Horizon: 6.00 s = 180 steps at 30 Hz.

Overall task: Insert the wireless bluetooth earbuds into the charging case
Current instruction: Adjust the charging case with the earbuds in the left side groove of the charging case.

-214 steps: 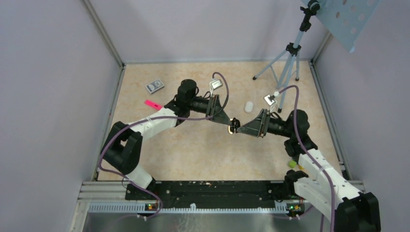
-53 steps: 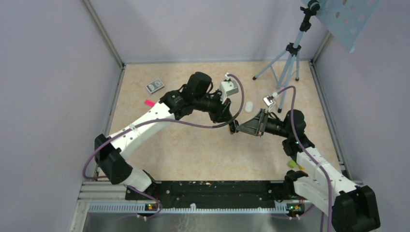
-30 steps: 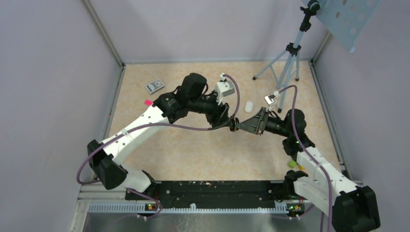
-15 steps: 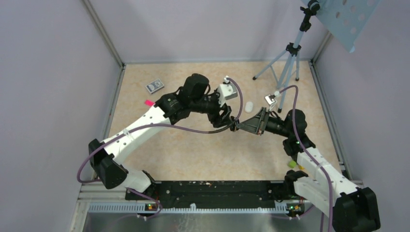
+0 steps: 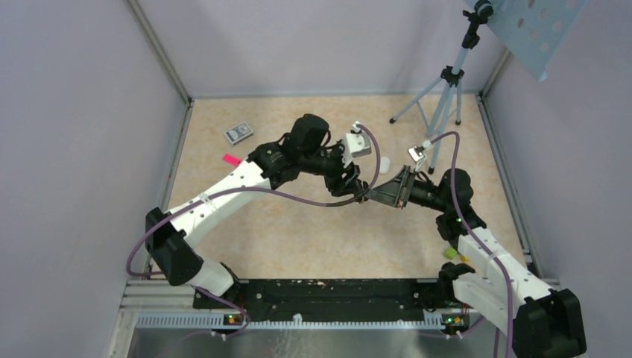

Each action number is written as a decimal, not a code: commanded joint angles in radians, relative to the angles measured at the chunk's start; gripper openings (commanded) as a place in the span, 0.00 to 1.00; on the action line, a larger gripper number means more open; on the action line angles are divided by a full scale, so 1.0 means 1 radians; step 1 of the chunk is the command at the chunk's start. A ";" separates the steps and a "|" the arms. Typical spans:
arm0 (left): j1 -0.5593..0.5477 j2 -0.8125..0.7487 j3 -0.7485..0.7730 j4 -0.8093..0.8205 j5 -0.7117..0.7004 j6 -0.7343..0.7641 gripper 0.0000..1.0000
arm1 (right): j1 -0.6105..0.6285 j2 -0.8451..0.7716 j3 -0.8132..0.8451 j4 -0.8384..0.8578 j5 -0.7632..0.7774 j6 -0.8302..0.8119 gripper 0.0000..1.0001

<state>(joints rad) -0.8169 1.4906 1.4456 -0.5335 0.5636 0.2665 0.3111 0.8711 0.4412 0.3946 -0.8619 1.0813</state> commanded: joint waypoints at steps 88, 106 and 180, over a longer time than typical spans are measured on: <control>0.091 -0.080 -0.037 0.037 -0.013 -0.475 0.53 | -0.006 0.016 0.028 0.098 0.049 0.007 0.00; 0.096 -0.038 -0.056 0.035 0.094 -0.518 0.50 | -0.006 0.017 0.021 0.095 0.051 0.005 0.00; 0.052 -0.028 -0.067 -0.074 0.147 -0.485 0.51 | -0.006 0.039 0.026 0.101 0.055 0.002 0.00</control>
<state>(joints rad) -0.7296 1.4815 1.3685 -0.5785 0.6647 -0.2432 0.3111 0.9085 0.4408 0.4374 -0.8200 1.0927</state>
